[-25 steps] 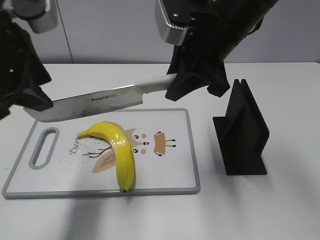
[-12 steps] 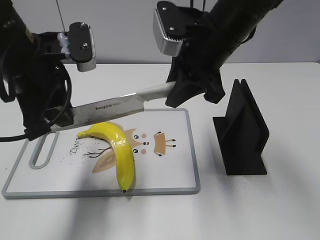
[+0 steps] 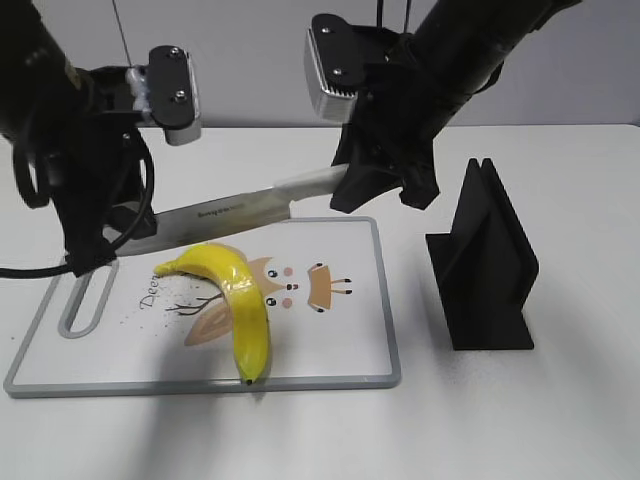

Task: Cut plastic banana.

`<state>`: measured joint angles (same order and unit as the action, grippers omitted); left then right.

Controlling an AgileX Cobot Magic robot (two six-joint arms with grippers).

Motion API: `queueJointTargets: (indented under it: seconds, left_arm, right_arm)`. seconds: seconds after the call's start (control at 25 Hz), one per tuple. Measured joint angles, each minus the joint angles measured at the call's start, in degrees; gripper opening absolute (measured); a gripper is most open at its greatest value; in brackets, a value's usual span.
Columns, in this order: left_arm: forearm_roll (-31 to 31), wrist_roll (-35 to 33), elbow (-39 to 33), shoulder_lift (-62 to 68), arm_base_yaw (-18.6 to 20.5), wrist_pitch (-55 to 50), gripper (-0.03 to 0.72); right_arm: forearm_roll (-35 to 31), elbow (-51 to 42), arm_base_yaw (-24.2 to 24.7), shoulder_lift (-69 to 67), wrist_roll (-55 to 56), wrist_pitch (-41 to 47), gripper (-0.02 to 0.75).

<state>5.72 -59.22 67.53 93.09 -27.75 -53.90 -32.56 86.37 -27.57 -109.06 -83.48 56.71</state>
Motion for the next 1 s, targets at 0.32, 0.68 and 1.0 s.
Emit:
queueJointTargets:
  seconds: [0.32, 0.68, 1.0]
  left_arm:
    - [0.64, -0.16, 0.06, 6.01, 0.00, 2.85, -0.008]
    - [5.71, -0.06, -0.42, 20.43, -0.02, 10.95, -0.008]
    - [4.67, 0.90, -0.95, 17.45, -0.02, 10.03, -0.008]
  right_arm:
    - [1.69, 0.00, 0.00, -3.44, 0.05, -1.42, 0.188]
    - [9.31, 0.41, 0.19, -17.02, 0.11, -5.61, 0.188]
    - [10.16, 0.43, -0.51, -14.39, 0.52, -5.15, 0.188]
